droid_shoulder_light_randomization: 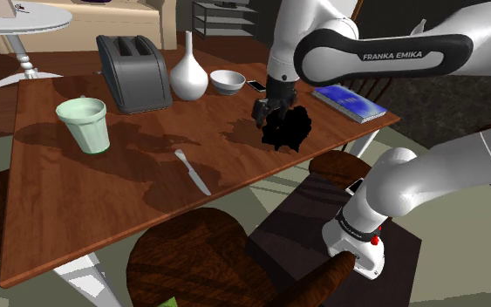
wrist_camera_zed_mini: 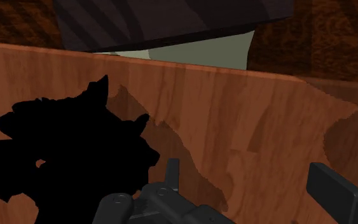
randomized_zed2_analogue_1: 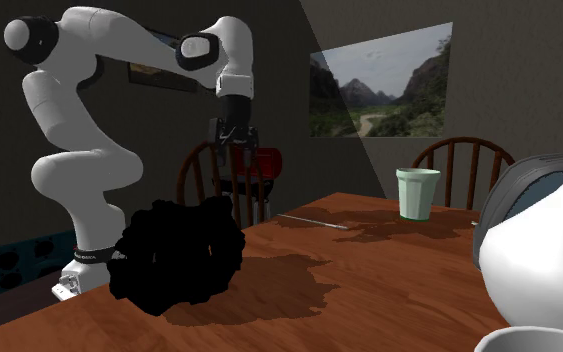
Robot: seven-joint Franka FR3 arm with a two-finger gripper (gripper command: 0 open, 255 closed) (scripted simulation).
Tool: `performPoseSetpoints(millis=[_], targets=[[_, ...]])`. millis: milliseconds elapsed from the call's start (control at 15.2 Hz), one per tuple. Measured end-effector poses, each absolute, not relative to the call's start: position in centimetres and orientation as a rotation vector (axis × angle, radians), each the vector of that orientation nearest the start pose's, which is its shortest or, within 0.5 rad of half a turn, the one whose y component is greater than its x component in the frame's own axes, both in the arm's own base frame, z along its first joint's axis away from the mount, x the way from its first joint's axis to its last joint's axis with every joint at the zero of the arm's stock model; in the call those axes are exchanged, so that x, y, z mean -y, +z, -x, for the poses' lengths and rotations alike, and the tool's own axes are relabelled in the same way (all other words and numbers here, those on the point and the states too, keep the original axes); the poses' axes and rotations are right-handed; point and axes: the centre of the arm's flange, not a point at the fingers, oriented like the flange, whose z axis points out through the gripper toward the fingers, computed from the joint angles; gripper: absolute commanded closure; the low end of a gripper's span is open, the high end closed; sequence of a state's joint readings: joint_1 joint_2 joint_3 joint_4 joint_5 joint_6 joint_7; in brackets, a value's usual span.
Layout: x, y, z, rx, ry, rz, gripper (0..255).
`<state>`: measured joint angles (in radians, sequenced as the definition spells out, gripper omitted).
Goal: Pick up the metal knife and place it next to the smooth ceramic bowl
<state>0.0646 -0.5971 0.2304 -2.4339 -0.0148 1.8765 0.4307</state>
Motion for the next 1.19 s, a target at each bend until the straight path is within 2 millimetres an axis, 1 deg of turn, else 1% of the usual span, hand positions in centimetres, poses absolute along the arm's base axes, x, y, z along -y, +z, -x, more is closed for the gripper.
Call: performPoseSetpoints(millis=[396,528,924,1122,1188], targets=[[-18.1,47.2,-38.4,-0.334,-0.173,3.253,0],[-19.9,45.9,-39.7,-0.354,-0.191,3.253,0],[-26.3,41.7,-42.8,-0.411,-0.242,3.249,0],[-29.1,40.0,-44.5,-0.441,-0.268,3.246,0],[-30.4,39.4,-45.1,-0.449,-0.276,3.245,0]])
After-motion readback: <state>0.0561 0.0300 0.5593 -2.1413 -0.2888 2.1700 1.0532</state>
